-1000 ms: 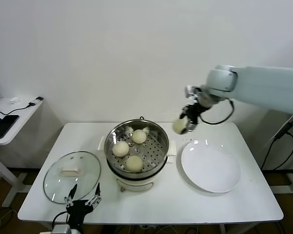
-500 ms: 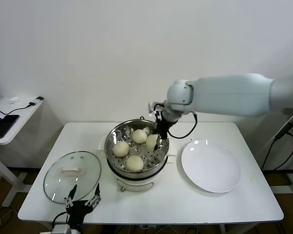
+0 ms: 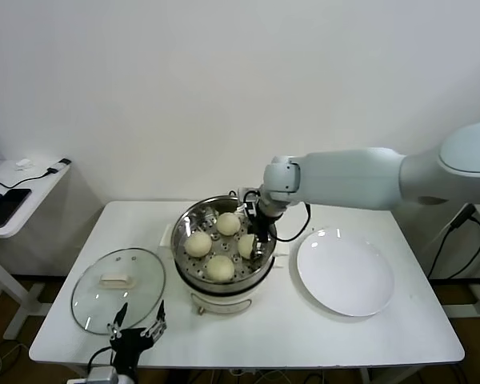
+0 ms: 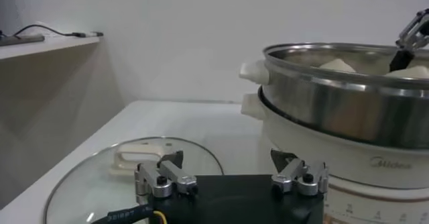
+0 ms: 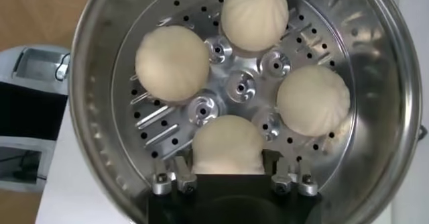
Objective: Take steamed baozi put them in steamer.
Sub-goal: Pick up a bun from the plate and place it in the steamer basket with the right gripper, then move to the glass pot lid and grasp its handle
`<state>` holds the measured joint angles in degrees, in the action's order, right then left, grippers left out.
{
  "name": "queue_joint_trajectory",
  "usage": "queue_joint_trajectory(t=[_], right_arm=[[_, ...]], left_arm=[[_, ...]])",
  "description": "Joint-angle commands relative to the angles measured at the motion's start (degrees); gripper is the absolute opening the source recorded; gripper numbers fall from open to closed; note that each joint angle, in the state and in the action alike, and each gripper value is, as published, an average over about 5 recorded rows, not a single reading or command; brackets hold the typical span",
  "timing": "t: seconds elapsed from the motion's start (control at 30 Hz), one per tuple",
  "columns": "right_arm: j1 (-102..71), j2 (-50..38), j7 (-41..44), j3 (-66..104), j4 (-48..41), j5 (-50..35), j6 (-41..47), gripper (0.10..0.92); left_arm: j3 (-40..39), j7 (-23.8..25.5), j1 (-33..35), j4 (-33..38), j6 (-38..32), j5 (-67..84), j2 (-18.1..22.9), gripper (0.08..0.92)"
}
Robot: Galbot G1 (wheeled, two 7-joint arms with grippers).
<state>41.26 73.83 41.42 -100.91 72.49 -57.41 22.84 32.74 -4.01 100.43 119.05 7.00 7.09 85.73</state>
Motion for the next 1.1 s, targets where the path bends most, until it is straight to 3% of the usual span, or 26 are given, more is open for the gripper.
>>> queue_joint_trajectory(t=[0.03,0.17,0.37,0.57,0.77,0.97,1.1], right_arm=[[-2.37,0.84,0.21,1.52,-2.33,0.74,-1.99,0.73],[-0.03,-0.58,3.9,2.56,-1.71,0.55,-4.33,0.811],[4.54,-7.28,6.64,6.74,0.87,-0.09,-6.6,0.822],[-0.96,-18.17,-12.94,22.51,2.61,-1.29,-7.25,0.823],[-14.73,-27.56,-31.92,40.88,4.36,5.49,-8.13,0.823],[-35.26,-36.97,-44.8,62.24,12.01,8.01,-7.75,0.823],[-57.93,-40.71,-47.11,84.86,17.1,11.81,-9.64,0.823]], left_arm=[[0.21,0.03,0.04,0.23,0.18,0.32,0.01,0.823],[0.35,0.03,0.25,0.31,0.16,0.34,-0.17,0.823],[0.47,0.14,0.71,1.16,0.26,0.02,-0.1,0.823],[0.54,0.12,1.48,1.96,-0.96,0.19,0.19,0.823],[0.61,-0.22,1.11,1.95,-3.79,1.34,0.05,0.823],[1.01,-1.49,-0.06,0.69,-5.17,1.36,-0.78,0.823],[1.99,-1.48,-0.3,0.58,-6.56,1.29,-2.12,0.823]])
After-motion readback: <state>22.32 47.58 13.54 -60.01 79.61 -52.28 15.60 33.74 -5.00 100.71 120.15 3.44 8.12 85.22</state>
